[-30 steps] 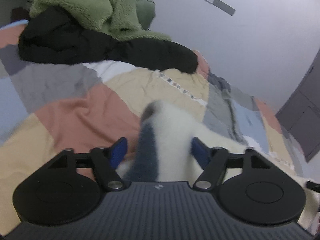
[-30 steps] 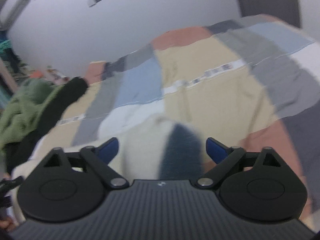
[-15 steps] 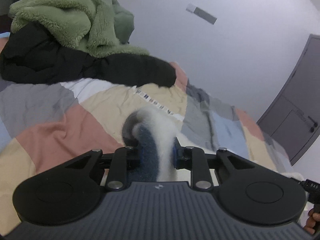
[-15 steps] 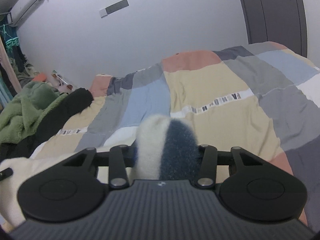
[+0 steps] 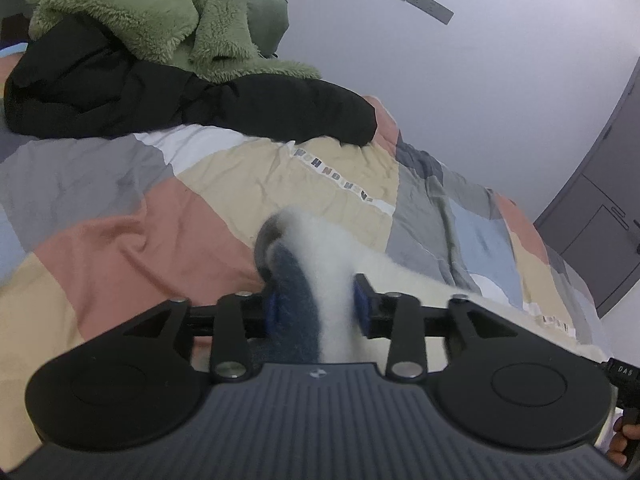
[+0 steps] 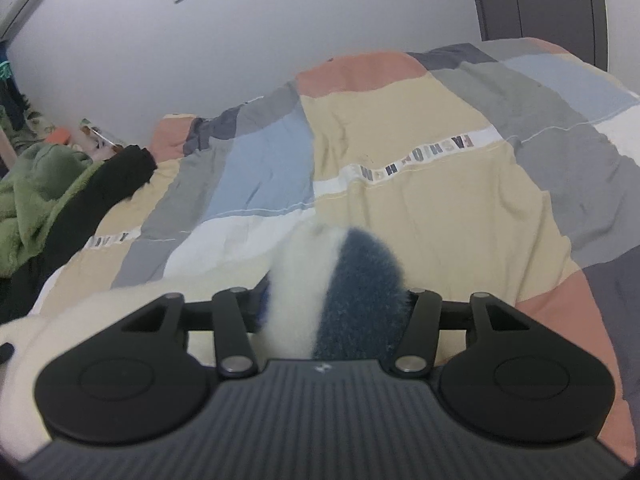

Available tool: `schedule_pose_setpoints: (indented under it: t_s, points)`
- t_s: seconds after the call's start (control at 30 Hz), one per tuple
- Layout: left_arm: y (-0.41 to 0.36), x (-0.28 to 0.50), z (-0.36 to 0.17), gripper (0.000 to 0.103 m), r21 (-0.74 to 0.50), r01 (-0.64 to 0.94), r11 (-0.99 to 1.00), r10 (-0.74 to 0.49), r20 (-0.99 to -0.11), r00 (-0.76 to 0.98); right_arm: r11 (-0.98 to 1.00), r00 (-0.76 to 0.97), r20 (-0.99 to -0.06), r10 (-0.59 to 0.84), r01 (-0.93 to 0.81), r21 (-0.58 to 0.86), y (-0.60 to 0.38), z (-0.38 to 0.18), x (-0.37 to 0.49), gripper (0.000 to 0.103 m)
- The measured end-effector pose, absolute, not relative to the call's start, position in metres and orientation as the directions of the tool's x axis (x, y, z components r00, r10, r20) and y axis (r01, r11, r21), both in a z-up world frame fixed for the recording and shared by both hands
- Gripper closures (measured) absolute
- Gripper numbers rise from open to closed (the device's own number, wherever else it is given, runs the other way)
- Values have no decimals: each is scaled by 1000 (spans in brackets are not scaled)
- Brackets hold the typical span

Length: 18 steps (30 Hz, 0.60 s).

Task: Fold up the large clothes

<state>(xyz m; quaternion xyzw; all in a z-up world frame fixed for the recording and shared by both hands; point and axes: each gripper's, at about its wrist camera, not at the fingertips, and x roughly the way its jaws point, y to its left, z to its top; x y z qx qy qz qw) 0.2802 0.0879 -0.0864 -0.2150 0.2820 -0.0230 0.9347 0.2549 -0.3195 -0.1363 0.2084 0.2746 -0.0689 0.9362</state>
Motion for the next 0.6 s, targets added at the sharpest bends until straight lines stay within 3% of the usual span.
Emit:
schedule_pose_setpoints:
  t_s: [0.03, 0.1, 0.2, 0.3, 0.37, 0.6]
  points:
    - [88, 277, -85, 46, -419, -81, 905, -163, -515, 841, 901, 840, -542, -15, 246, 357, -320, -135, 253, 47]
    - [89, 268, -79, 41, -429, -77, 900, -164, -498, 852, 905, 841, -540, -33, 254, 341, -318, -132, 250, 42]
    - [90, 251, -68, 34, -449, -63, 891, -173, -465, 868, 914, 846, -528, -78, 272, 301, -313, -124, 242, 23]
    - [87, 229, -59, 31, -466, -30, 884, -200, -436, 878, 909, 876, -476, -76, 257, 328, -310, -112, 225, 22]
    - [81, 216, -55, 22, -484, 0, 875, -237, -428, 872, 901, 896, -438, -78, 252, 354, -306, -103, 209, 22]
    - [56, 169, -48, 20, -599, 127, 790, -412, -366, 835, 947, 955, -297, 20, 77, 312, -258, -81, 166, 22]
